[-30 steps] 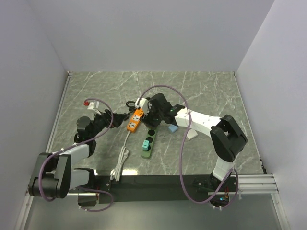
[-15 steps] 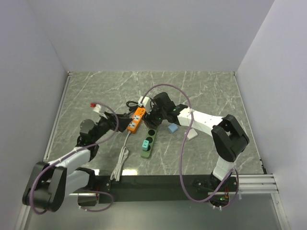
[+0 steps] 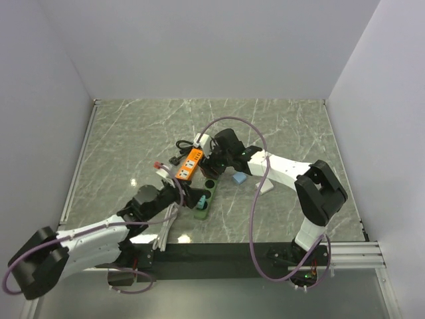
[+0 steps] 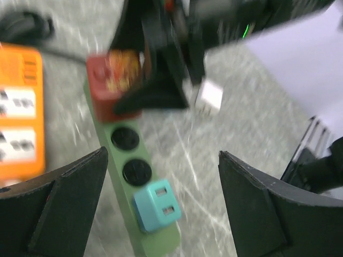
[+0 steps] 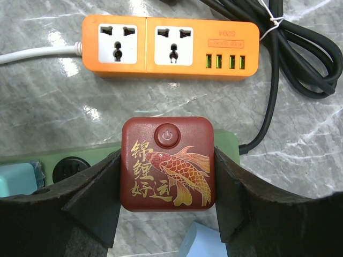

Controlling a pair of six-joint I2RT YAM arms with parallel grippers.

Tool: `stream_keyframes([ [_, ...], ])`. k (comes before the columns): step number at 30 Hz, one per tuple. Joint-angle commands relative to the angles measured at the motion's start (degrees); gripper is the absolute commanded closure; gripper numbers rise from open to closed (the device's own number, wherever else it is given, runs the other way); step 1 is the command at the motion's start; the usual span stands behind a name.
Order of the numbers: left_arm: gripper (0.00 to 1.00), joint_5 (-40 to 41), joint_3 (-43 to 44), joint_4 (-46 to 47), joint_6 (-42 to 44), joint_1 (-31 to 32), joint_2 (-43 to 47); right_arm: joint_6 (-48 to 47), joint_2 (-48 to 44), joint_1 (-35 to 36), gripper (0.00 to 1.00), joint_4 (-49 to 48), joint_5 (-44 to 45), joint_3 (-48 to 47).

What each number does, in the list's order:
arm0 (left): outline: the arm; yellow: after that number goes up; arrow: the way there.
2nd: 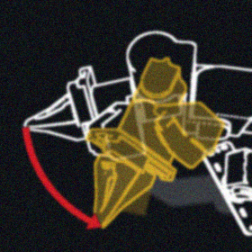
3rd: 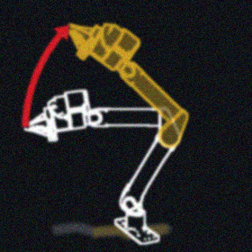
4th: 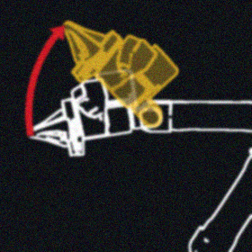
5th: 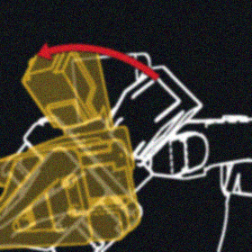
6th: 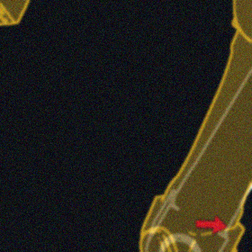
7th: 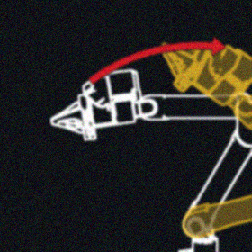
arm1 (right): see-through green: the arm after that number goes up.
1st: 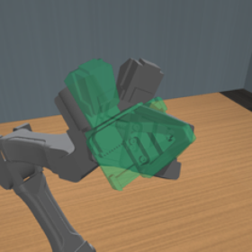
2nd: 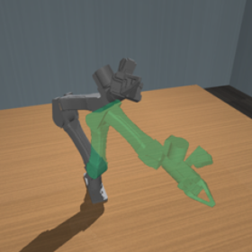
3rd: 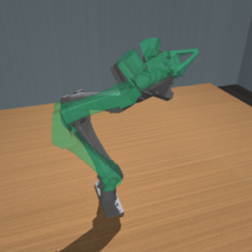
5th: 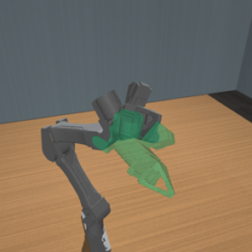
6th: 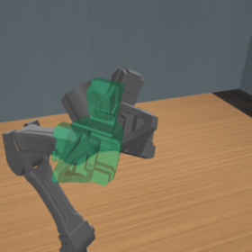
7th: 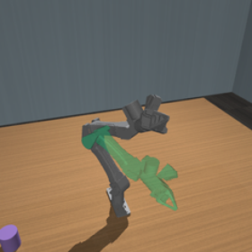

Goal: Insert the plug

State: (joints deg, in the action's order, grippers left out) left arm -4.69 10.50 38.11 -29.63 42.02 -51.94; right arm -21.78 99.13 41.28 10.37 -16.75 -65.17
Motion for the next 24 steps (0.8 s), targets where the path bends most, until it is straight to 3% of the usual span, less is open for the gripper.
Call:
stream_keyframes([
  [1,0.10,13.8,1.0,-3.4,0.4,6.9,-4.6,8.4,2.8,0.9,1.00,17.2,-2.1,5.3],
  [4,0.10,21.2,3.8,-7.1,0.2,10.3,-6.8,8.6,2.4,0.8,1.00,17.0,-2.1,5.2],
  [8,0.11,25.1,7.5,-12.0,1.1,11.9,-9.0,8.9,1.9,0.8,1.00,16.7,-2.1,5.3],
  [22,0.26,19.8,10.4,-16.5,1.5,15.8,-13.7,10.4,2.3,0.7,1.00,16.4,-0.6,4.7],
  [24,0.32,20.8,10.7,-18.6,1.6,16.2,-13.1,11.1,2.6,0.6,1.00,16.3,0.1,4.7],
])
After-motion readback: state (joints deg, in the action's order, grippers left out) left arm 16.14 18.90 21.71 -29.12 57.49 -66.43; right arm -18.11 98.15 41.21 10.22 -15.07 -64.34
